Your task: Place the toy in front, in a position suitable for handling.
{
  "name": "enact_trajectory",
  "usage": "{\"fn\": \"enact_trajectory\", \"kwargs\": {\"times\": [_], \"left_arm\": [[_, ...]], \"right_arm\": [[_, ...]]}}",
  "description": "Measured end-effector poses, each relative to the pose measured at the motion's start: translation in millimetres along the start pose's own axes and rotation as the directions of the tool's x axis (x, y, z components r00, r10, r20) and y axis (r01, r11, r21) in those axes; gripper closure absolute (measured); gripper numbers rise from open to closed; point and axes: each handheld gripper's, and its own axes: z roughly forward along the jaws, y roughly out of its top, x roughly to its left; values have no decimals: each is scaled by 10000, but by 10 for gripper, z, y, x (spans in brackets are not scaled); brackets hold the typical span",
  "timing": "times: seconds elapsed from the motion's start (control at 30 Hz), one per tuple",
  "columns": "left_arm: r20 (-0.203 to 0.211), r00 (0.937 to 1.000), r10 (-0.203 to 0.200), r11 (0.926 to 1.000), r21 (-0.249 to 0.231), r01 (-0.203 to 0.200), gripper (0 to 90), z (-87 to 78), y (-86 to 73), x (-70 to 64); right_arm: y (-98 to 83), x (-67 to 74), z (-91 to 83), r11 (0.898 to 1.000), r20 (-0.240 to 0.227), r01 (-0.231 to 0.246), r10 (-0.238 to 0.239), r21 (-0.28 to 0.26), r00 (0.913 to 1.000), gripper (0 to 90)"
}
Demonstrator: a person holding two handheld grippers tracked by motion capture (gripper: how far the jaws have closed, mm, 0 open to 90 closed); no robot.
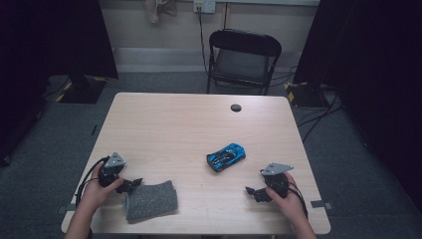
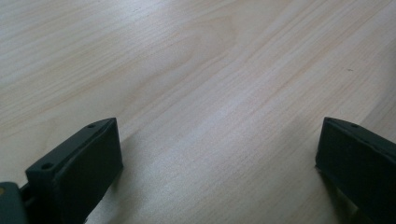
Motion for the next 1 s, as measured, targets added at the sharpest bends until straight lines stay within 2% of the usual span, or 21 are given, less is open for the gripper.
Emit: {"fn": "enact_trajectory", "kwargs": {"times": [0.47,0.53,0.6,0.63,0.67,0.73,0.77,0.83,0.9,0.93,1.0], "left_arm": [[-67,9999,-89,10000,-31,89,0,-8,-5,-6],[-116,9999,-124,9999,-14,124,81,-41,21,-3],[-167,9998,-53,10000,49,54,219,-70,60,-14],[-167,9998,-53,10000,49,54,189,-70,60,-14],[-141,9999,83,9999,125,-82,145,-92,94,-29],[-73,9999,109,9999,80,-109,184,-103,109,-43],[22,9991,433,9989,160,-433,163,-136,150,-65],[46,9984,558,9983,164,-559,156,-156,173,-74],[260,9988,406,9992,54,-407,163,-212,234,-102],[535,9976,431,9990,-118,-425,161,-260,304,-145],[664,9952,722,9973,-205,-710,161,-304,388,-209]], "right_arm": [[0,-15,1,10000,-117,93,-93,-3,9999,87],[0,-18,0,9999,-138,124,-124,3,9998,87],[0,-18,0,9999,-136,123,-123,1,9998,87],[0,-18,0,9999,-136,123,-123,1,9998,87],[0,-19,-1,9999,-150,132,-132,8,9998,87],[-1,-21,-1,9999,-163,147,-147,5,9998,87],[-1,-23,-1,9999,-176,165,-165,5,9997,87],[-1,-23,-1,9999,-179,163,-163,5,9997,87],[-2,-23,-2,9999,-171,171,-171,7,9997,87],[-1,-22,-2,9999,-167,172,-172,10,9997,87],[-1,-23,-1,9999,-175,171,-171,9,9997,87]]}}
